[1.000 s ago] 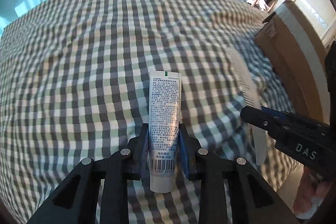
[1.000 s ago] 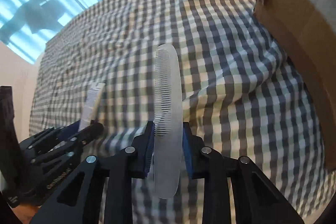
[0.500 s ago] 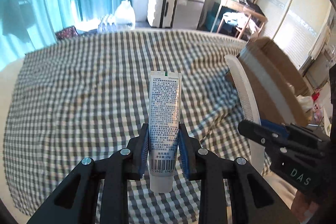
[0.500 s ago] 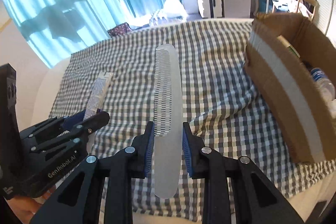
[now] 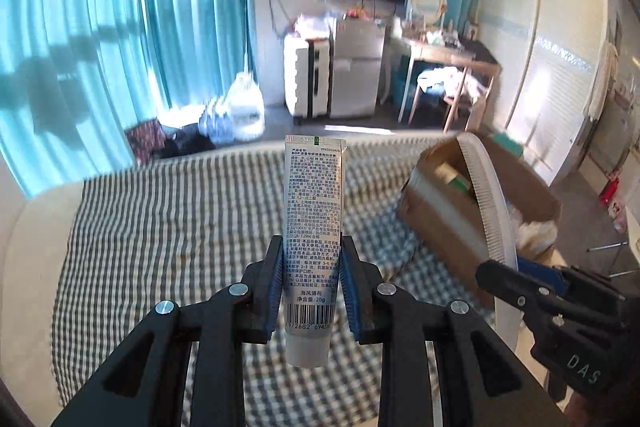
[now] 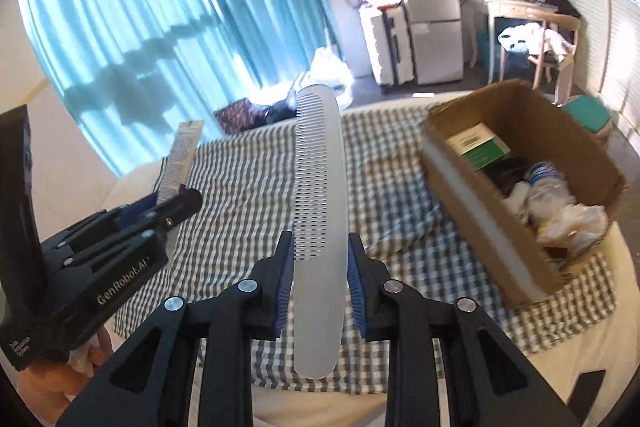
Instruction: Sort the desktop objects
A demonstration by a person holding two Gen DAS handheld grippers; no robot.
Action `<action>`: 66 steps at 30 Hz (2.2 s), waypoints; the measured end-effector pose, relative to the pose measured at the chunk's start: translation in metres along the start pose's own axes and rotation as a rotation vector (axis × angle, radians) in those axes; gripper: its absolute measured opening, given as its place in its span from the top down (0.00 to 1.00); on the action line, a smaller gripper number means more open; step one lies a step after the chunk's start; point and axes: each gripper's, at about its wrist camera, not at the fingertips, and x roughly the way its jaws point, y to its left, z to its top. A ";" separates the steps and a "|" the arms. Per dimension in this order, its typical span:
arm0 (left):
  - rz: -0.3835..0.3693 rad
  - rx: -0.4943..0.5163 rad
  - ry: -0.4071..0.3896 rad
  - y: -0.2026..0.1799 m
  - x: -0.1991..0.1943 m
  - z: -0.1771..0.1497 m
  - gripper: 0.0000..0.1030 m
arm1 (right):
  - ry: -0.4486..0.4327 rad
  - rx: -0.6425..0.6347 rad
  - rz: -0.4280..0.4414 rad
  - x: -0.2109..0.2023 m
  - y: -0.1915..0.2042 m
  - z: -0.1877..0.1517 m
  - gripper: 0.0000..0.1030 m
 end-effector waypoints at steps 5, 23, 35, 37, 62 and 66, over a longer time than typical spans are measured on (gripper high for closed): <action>-0.026 0.037 -0.054 -0.047 -0.004 0.026 0.74 | -0.054 0.015 -0.053 -0.030 -0.028 0.019 0.76; -0.192 0.175 0.015 -0.234 0.111 0.048 0.74 | -0.040 0.212 -0.241 -0.020 -0.224 0.058 0.76; -0.183 0.106 0.084 -0.251 0.163 0.032 0.24 | 0.008 0.271 -0.279 0.014 -0.265 0.047 0.75; -0.150 0.083 0.028 -0.240 0.155 0.034 0.16 | -0.016 0.293 -0.281 0.010 -0.263 0.048 0.64; 0.186 -0.079 -0.126 -0.101 0.010 0.029 0.00 | -0.357 0.133 -0.167 -0.108 -0.144 0.053 0.00; 0.251 -0.143 -0.156 -0.082 0.011 -0.005 0.00 | -0.365 0.095 -0.178 -0.087 -0.127 0.017 0.00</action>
